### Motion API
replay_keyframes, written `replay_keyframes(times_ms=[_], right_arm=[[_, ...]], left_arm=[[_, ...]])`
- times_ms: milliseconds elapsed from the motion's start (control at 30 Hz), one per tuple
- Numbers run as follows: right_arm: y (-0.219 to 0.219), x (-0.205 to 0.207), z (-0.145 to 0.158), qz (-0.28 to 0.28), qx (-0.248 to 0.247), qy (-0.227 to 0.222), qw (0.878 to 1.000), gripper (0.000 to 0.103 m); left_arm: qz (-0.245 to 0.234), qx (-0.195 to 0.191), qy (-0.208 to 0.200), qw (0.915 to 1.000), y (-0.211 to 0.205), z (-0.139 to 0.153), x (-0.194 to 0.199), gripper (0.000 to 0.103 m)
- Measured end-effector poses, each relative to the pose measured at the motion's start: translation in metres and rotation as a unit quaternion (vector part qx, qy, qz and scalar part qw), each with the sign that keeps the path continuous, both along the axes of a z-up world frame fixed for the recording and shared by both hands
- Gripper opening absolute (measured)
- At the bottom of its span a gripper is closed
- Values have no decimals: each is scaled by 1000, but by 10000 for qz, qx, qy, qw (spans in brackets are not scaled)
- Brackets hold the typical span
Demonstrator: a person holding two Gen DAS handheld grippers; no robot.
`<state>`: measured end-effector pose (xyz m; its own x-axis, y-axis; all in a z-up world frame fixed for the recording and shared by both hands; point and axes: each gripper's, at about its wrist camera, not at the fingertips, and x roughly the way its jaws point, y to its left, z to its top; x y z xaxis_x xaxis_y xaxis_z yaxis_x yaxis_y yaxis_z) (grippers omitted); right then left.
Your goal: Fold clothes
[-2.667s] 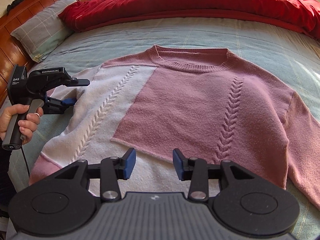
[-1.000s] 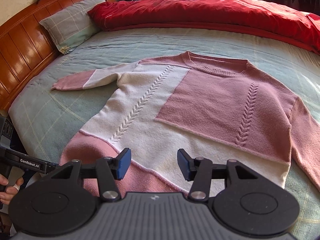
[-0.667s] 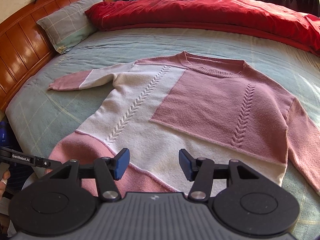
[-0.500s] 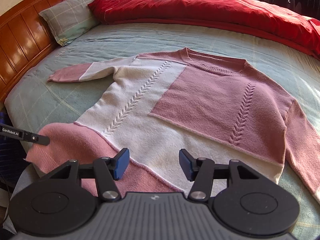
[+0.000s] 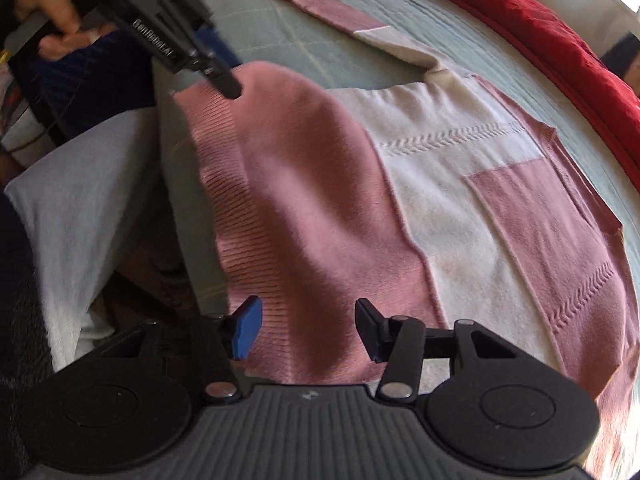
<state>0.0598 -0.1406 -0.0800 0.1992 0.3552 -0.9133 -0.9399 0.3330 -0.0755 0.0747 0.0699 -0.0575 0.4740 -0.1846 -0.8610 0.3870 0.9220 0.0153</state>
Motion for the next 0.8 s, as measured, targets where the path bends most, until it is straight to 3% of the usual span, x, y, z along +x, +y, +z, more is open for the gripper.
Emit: replay_keyframes(times_ms=[100,233,333,433,500,633,800], right_arm=[[7,-22,-17,535,-370,-29,9979,55],[8,-33,-34,773,-603,-187,9950,54],[10,-40,-42,919,-766,-459,9918,50],[9,-44,-41,1005,-914,-716,9881,34],[7,-41,-36,844,-867,-774,9896,16],[-1,-29,-22,471,-644,-525,9954,15],[-11,-22,-11,186,-391,-306,9986,15]], left_arm=[[-1070,454,-496,9920,-32,7,-19,42],[-1923,435,-653,9782,-63,7,-38,48],[-2076,391,-570,9758,-77,-3,-40,48],[-2229,383,-531,9726,-87,-12,-42,49],[-2437,402,-532,9676,-95,-17,-45,50],[-2869,583,-621,9542,-114,-32,-51,56],[-3200,1061,-898,9372,-141,-59,-54,57]])
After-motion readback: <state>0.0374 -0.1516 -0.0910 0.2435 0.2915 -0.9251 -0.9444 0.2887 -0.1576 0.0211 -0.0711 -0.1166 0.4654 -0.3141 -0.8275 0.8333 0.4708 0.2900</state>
